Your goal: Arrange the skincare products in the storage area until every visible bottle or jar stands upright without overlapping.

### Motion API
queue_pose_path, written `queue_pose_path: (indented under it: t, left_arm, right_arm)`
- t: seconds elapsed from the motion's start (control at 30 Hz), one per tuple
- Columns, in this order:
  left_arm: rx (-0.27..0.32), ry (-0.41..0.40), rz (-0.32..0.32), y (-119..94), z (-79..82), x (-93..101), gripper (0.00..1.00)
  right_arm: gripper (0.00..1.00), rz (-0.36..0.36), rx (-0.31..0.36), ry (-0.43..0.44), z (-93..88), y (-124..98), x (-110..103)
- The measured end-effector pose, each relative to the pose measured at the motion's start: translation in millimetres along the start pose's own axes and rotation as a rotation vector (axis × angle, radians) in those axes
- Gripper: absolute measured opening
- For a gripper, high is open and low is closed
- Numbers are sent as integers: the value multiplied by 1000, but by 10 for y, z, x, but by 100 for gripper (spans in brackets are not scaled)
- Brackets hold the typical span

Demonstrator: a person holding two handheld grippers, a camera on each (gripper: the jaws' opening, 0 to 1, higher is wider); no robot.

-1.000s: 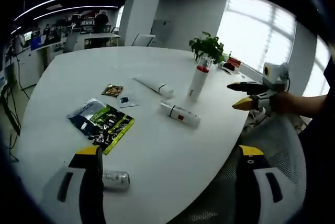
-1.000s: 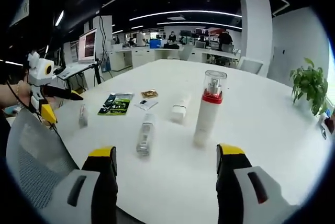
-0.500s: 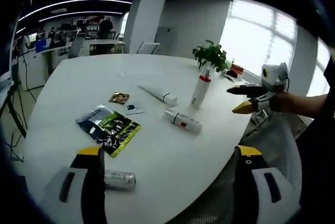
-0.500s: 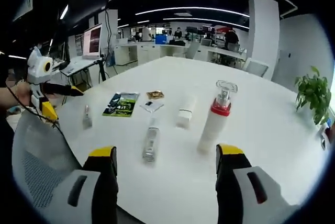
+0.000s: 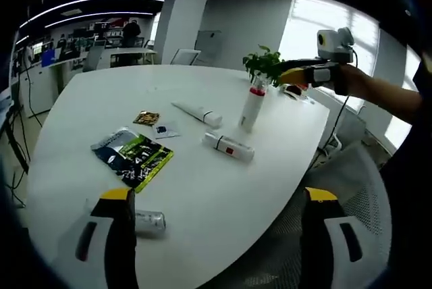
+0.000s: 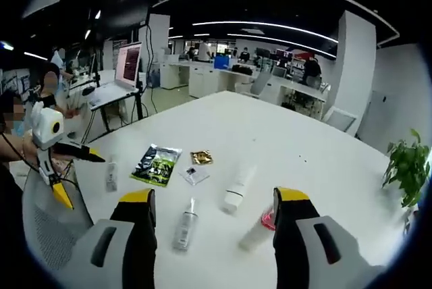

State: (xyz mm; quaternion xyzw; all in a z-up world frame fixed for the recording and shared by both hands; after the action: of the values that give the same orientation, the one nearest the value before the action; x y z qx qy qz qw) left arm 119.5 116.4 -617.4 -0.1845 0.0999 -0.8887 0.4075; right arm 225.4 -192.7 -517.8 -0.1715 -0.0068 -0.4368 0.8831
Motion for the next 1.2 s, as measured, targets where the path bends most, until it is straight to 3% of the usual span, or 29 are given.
queue_pose_path:
  t: [0.2, 0.33, 0.43, 0.67, 1.2]
  left_arm:
    - [-4, 7, 14, -12, -10, -34, 94]
    - [-17, 17, 11, -11, -38, -55, 93]
    - [-15, 16, 19, -18, -49, -94, 93]
    - [-19, 4, 40, -23, -90, -111, 91]
    - [2, -16, 49, -46, -81, -151, 89]
  right_arm:
    - [67, 5, 23, -48, 258, 142, 64]
    - [57, 14, -18, -72, 362, 214, 141]
    - [63, 26, -30, -46, 379, 340, 211]
    - [63, 32, -45, -25, 397, 561, 232]
    - [64, 31, -82, -8, 399, 653, 264]
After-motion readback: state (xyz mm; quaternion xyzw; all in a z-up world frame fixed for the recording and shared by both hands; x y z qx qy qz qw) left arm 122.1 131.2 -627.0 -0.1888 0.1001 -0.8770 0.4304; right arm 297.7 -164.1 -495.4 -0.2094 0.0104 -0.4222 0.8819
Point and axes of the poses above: the point that each gripper's makers call its tool centre point, and the gripper's own axes: y roughly forward along the fingers, x roughly to its right, z roughly out of its top, the point moved 10 cm from there along -y, roughly backward along the fingers, and after that the axes turned 11 degrees about x, right-handed, at the moved point
